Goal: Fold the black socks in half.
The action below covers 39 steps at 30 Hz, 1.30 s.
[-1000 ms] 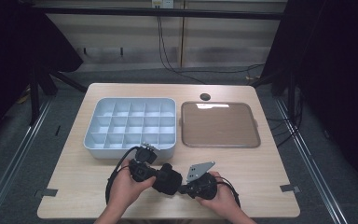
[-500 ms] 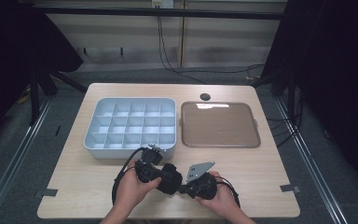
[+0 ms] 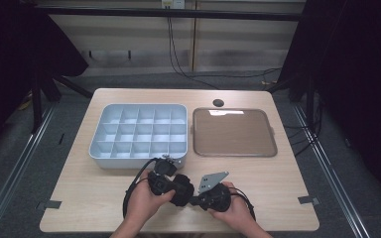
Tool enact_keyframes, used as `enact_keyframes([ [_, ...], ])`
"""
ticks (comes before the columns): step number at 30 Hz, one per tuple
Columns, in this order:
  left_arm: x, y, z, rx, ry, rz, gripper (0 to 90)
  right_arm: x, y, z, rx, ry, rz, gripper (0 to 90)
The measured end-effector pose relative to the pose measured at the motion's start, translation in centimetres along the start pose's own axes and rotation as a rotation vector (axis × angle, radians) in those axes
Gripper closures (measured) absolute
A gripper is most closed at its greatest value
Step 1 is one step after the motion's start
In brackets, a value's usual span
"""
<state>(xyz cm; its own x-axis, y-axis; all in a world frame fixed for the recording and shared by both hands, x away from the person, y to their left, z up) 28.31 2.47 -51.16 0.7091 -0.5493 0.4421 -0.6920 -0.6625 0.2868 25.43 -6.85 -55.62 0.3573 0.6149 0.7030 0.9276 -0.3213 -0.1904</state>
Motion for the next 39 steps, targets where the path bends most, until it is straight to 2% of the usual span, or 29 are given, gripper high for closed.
enact_keyframes([
  [7,-0.1,0.3,1.1,0.006,-0.008,0.019,84.5,0.0,0.0,0.0,0.0,0.0,0.007,90.0],
  [9,-0.2,0.2,1.2,0.002,-0.009,0.008,84.6,0.0,0.1,-0.1,-0.001,0.001,0.002,90.0],
  [18,-0.3,0.3,1.6,0.025,-0.022,0.024,84.9,-0.3,0.6,-0.8,-0.022,0.0,0.02,90.0],
  [24,-0.3,0.5,1.9,0.045,-0.028,0.025,85.1,-0.4,0.9,-1.0,-0.034,-0.003,0.038,90.0],
  [32,-0.3,0.9,2.2,0.092,-0.043,0.066,85.4,-0.5,1.3,-1.3,-0.052,-0.009,0.028,90.0],
  [34,-0.3,0.9,2.3,0.096,-0.042,0.071,85.6,-0.6,1.3,-1.4,-0.055,-0.01,0.04,89.9],
  [35,-0.3,1.0,2.3,0.106,-0.043,0.079,85.6,-0.7,1.5,-1.5,-0.063,-0.014,0.028,89.7],
  [39,-0.4,1.0,2.3,0.105,-0.043,0.078,85.7,-0.7,1.7,-1.7,-0.068,-0.004,0.041,88.2],
])
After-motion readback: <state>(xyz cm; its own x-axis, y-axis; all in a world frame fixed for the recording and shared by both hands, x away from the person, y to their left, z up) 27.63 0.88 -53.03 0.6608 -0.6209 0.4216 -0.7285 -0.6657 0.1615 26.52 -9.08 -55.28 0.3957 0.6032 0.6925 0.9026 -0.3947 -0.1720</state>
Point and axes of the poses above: each handheld gripper's, and its own axes: z roughly forward along the jaws, x roughly out of its top, y roughly to its right, the point moved 8 cm from there along z, roughly forward along the jaws, and after that the axes turned 6 degrees about x, right-handed, at the moved point
